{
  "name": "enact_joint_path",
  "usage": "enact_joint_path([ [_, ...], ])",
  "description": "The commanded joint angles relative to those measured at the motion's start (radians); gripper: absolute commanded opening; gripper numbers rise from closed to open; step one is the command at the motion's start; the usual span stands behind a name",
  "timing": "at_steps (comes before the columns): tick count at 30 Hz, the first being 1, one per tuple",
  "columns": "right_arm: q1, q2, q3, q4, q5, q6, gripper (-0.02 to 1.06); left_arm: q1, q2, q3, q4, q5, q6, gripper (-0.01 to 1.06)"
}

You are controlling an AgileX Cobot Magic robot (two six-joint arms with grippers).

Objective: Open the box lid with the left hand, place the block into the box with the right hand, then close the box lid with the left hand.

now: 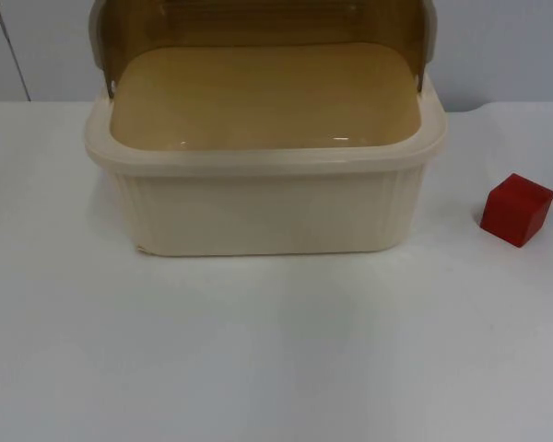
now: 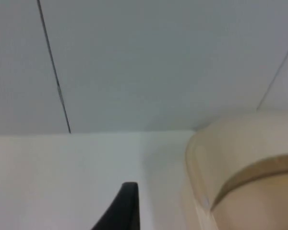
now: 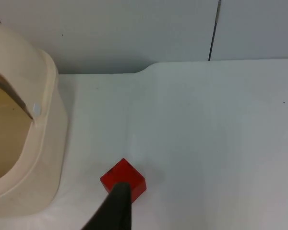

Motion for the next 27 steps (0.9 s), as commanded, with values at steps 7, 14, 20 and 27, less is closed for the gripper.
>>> enact_joint_path([
  [7,0.000,-0.004,0.003,-0.007,-0.022,-0.077,1.04,0.000,-0.006,-0.005,-0.015,0.025,-0.007,1.04],
  [14,0.000,0.034,0.003,0.025,-0.073,-0.077,1.04,0.000,-0.018,-0.005,-0.009,0.100,-0.007,1.04],
  [20,0.000,0.174,0.003,0.022,-0.064,-0.098,1.04,0.000,-0.044,-0.005,-0.018,0.130,0.053,1.04],
  [27,0.000,0.350,0.048,0.029,-0.152,-0.159,1.04,0.000,-0.101,-0.005,0.023,0.126,0.053,1.04],
])
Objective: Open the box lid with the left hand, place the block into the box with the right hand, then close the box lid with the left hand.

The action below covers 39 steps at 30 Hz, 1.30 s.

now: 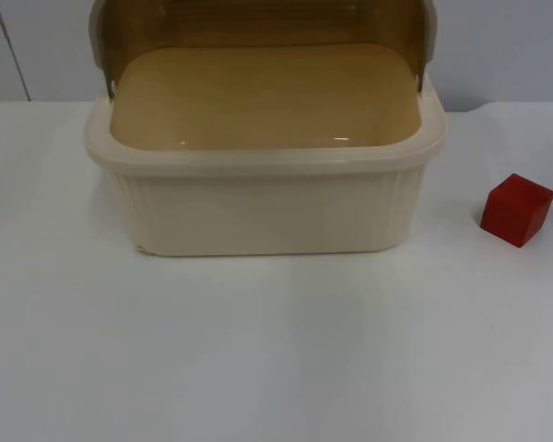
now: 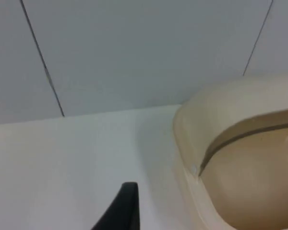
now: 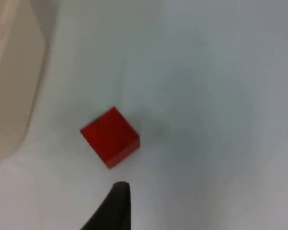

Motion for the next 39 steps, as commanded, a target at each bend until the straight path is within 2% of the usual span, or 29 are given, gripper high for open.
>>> enact_joint_path([
  [1,0.000,0.043,0.020,0.004,-0.041,-0.023,1.04,0.000,-0.020,-0.003,0.023,-0.002,0.004,1.04],
  [5,0.011,0.169,0.060,0.002,-0.148,-0.089,1.04,0.000,-0.025,0.001,0.050,0.012,-0.001,1.04],
  [6,0.011,0.169,0.060,0.002,-0.148,-0.089,1.04,0.000,-0.025,0.001,0.050,0.012,-0.001,1.04],
  [8,0.024,0.232,0.056,-0.003,-0.216,-0.186,1.04,0.000,-0.025,0.015,0.057,0.007,-0.009,1.04],
  [9,0.032,0.265,0.051,-0.002,-0.249,-0.267,1.04,0.000,-0.025,0.019,0.059,0.012,-0.008,1.04],
  [11,0.031,0.326,0.012,0.019,-0.248,-0.404,1.04,0.000,-0.021,0.026,0.066,0.014,-0.018,1.04],
  [12,0.031,0.326,0.012,0.019,-0.248,-0.404,1.04,0.000,-0.021,0.026,0.066,0.014,-0.018,1.04],
  [14,0.031,0.392,-0.049,0.130,-0.160,-0.596,1.04,0.000,-0.018,0.026,0.081,0.012,-0.027,1.04],
  [17,0.029,0.490,-0.164,0.468,0.017,-0.928,1.04,0.000,-0.018,0.026,0.081,0.007,-0.027,1.04],
  [18,0.029,0.490,-0.164,0.468,0.017,-0.928,1.04,0.000,-0.018,0.026,0.081,0.007,-0.027,1.04],
  [19,0.029,0.529,-0.211,0.555,0.027,-1.008,1.04,0.000,-0.018,0.026,0.081,0.007,-0.029,1.04],
  [23,0.055,0.605,-0.290,0.544,0.000,-1.005,1.04,0.000,-0.018,0.026,0.086,0.009,-0.039,1.04],
  [26,0.055,0.672,-0.365,0.537,0.039,-1.005,1.04,0.000,-0.018,0.026,0.099,0.011,-0.052,1.04],
  [28,0.055,0.718,-0.412,0.486,0.093,-0.985,1.04,0.000,-0.018,0.026,0.111,0.011,-0.069,1.04],
  [34,0.058,0.769,-0.442,0.441,0.112,-0.937,1.03,0.000,-0.018,0.026,0.114,0.009,-0.079,1.04],
  [36,0.058,0.771,-0.442,0.439,0.116,-0.937,0.97,0.000,-0.018,0.026,0.115,0.007,-0.094,1.04],
  [37,0.058,0.771,-0.442,0.434,0.116,-0.937,0.89,0.000,-0.018,0.026,0.115,0.007,-0.096,1.04],
  [38,0.058,0.771,-0.442,0.415,0.111,-0.931,0.74,0.000,-0.018,0.026,0.115,0.007,-0.098,1.04],
  [39,0.058,0.771,-0.442,0.415,0.111,-0.931,0.74,0.000,-0.018,0.026,0.115,0.007,-0.098,1.04],
])
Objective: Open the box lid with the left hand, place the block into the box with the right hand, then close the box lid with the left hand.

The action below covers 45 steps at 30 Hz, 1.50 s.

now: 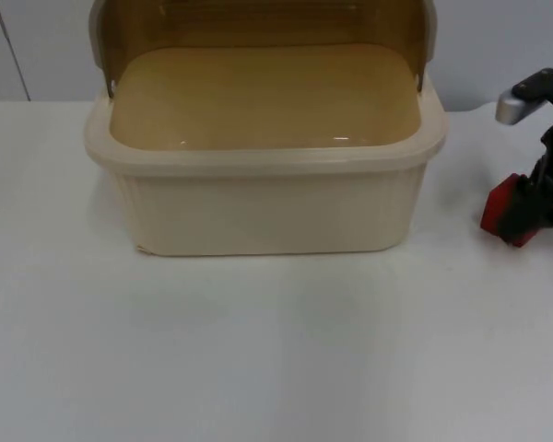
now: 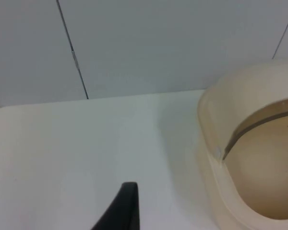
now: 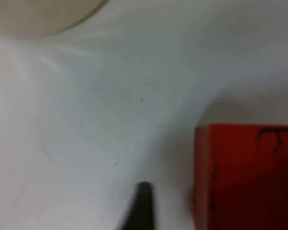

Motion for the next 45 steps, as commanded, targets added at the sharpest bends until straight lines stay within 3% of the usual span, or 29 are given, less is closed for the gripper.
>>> enact_joint_path([
  [1,0.007,-0.005,-0.011,-0.021,-0.005,0.016,0.56,0.000,0.000,0.003,0.008,-0.007,-0.011,1.04],
  [2,0.007,-0.005,-0.011,-0.024,-0.021,0.030,0.35,0.000,0.000,0.003,0.008,-0.007,-0.011,1.04],
  [3,0.007,-0.005,-0.011,-0.045,-0.037,0.073,0.07,0.000,0.000,0.003,0.005,-0.007,-0.014,1.04],
  [4,0.007,-0.008,-0.011,-0.063,-0.041,0.114,0.00,0.000,0.000,0.003,0.002,-0.007,-0.014,1.04],
  [11,0.007,-0.096,-0.011,-0.084,0.027,0.173,0.00,0.000,0.000,0.003,0.003,-0.005,-0.014,1.04],
  [17,0.007,-0.301,-0.011,-0.092,0.082,0.295,0.00,0.000,0.000,0.003,0.003,-0.005,-0.014,1.04],
  [20,0.007,-0.444,-0.011,-0.151,0.124,0.425,0.00,0.000,0.000,0.003,0.003,-0.005,-0.014,1.04],
  [21,0.007,-0.444,-0.011,-0.151,0.124,0.425,0.00,0.000,0.000,0.003,0.003,-0.005,-0.014,1.04],
  [26,0.076,-0.703,0.004,-0.450,0.173,0.834,0.00,0.000,0.000,0.003,-0.005,-0.005,-0.014,1.04],
  [28,0.103,-0.743,0.024,-0.485,0.167,0.863,0.00,0.000,0.000,0.003,-0.009,-0.005,-0.014,1.04],
  [32,0.185,-0.881,0.138,-0.480,0.102,0.931,0.00,0.000,0.000,0.003,-0.021,-0.005,-0.014,1.04],
  [38,0.343,-1.068,0.432,-0.482,-0.106,1.098,0.00,0.000,0.000,0.003,-0.030,-0.005,-0.014,1.04],
  [41,0.432,-1.093,0.561,-0.487,-0.206,1.102,0.00,0.000,0.000,0.003,-0.030,-0.005,-0.014,1.04],
  [45,0.482,-1.036,0.601,-0.514,-0.264,1.127,0.00,0.000,0.000,0.003,-0.030,-0.005,-0.014,1.04],
])
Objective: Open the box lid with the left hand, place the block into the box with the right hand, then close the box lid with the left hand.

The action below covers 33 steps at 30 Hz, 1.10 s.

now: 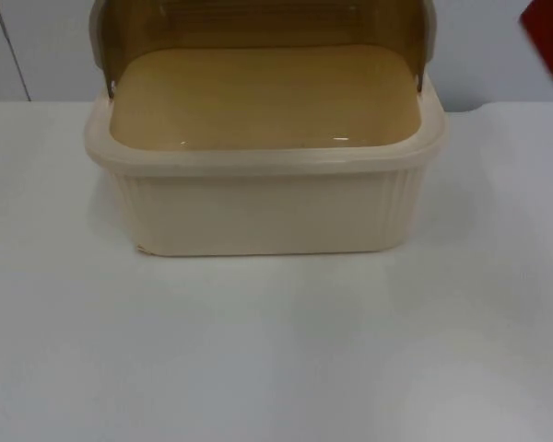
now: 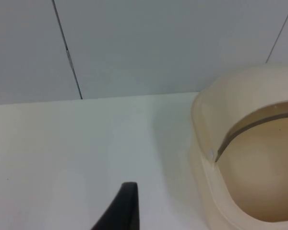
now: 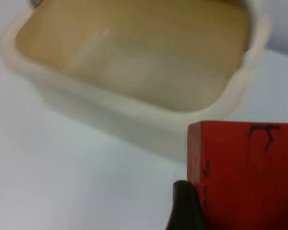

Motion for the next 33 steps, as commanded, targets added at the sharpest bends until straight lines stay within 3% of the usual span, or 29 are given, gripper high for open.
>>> enact_joint_path([
  [1,0.031,0.060,0.022,-0.030,-0.104,0.023,0.00,0.000,0.000,0.003,-0.013,-0.001,-0.007,1.04],
  [2,0.031,0.060,0.022,-0.030,-0.104,0.023,0.00,0.000,0.000,0.003,-0.013,-0.001,-0.007,1.04],
  [6,0.031,0.196,0.001,-0.053,-0.250,0.029,0.00,0.000,0.000,0.003,-0.013,-0.005,-0.007,1.04],
  [13,0.031,0.420,-0.110,-0.060,-0.386,0.009,0.00,0.000,0.000,0.003,-0.007,-0.009,-0.007,1.04],
  [19,0.039,0.588,-0.227,-0.102,-0.425,0.009,0.00,0.000,0.000,0.003,0.009,-0.009,-0.007,1.04],
  [33,0.061,0.813,-0.382,-0.102,-0.529,0.002,0.00,0.000,0.000,0.003,0.021,-0.009,-0.007,1.04],
])
